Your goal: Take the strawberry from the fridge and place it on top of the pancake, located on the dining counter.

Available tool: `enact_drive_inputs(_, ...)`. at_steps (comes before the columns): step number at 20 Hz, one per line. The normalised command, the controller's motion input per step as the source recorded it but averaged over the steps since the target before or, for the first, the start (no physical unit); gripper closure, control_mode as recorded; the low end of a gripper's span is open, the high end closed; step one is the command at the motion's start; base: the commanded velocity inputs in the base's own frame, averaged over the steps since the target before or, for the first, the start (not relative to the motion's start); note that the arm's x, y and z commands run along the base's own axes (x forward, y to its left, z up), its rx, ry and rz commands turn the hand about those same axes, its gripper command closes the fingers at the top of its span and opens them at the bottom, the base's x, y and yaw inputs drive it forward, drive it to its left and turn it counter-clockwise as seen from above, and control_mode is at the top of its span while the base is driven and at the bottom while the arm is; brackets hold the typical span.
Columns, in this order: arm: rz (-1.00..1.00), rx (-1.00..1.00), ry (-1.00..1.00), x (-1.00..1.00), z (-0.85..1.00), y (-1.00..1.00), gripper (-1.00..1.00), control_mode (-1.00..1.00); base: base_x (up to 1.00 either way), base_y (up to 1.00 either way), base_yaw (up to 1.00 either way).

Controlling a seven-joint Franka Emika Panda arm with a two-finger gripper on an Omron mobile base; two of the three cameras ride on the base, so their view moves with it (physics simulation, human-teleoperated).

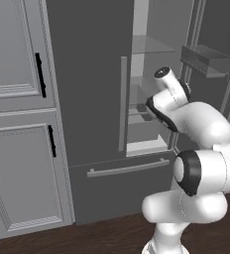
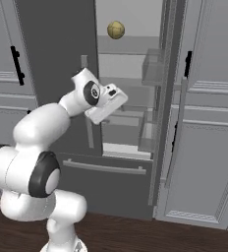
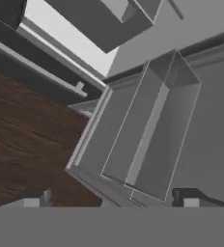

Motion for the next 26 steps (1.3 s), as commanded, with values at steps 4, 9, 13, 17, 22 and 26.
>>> enact_drive_inputs(4, -0.25, 0.83, -0.66, 0.08, -0.42, 0.62, -1.0, -1.0, 0.0, 0.0, 0.0)
enact_drive_inputs(9, -0.21, 0.6, -0.81, 0.03, 0.18, 0.91, -1.0, -1.0, 0.0, 0.0, 0.0)
enact_drive_inputs(13, -0.2, 0.38, -0.62, 0.0, 0.82, 1.0, -1.0, -1.0, 0.0, 0.0, 0.0)
enact_drive_inputs(17, -0.12, -0.01, -0.17, 0.0, 0.7, 1.0, -1.0, -1.0, 0.0, 0.0, 0.0)
enact_drive_inputs(22, -0.03, -0.23, 0.01, 0.5, 0.1, 0.63, -1.0, -1.0, 0.0, 0.0, 0.0)
enact_drive_inputs(26, -0.01, -0.04, 0.0, 0.45, 0.0, 0.04, -1.0, -1.0, 0.0, 0.0, 0.0)
